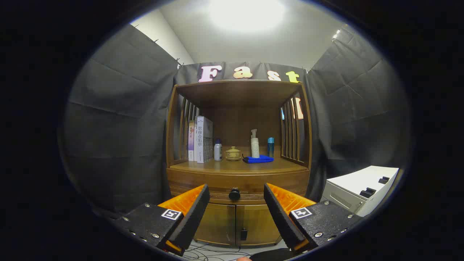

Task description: Pull open the drawer, take out the items inside it, and place them on the countertop above the cabinet.

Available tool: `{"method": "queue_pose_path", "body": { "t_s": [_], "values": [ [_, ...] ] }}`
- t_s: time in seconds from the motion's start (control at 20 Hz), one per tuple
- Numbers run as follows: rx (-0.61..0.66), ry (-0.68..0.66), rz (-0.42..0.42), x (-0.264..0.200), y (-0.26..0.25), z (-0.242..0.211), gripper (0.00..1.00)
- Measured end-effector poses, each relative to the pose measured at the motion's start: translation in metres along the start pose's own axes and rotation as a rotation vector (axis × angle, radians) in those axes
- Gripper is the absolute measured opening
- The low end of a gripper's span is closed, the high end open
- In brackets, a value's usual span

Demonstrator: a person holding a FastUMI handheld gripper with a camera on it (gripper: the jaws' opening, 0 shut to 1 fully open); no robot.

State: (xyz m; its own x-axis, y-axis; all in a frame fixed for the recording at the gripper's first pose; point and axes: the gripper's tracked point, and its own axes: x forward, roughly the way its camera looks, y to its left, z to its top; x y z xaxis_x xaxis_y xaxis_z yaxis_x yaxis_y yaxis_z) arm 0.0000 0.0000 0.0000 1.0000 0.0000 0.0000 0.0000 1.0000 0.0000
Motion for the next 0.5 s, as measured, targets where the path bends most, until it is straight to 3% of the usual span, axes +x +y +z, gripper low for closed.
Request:
{"method": "queue_pose_path", "body": {
  "t_s": [0.5],
  "values": [
    [0.02,-0.008,-0.008,-0.0035,-0.008,-0.0005,0.94]
  ]
}}
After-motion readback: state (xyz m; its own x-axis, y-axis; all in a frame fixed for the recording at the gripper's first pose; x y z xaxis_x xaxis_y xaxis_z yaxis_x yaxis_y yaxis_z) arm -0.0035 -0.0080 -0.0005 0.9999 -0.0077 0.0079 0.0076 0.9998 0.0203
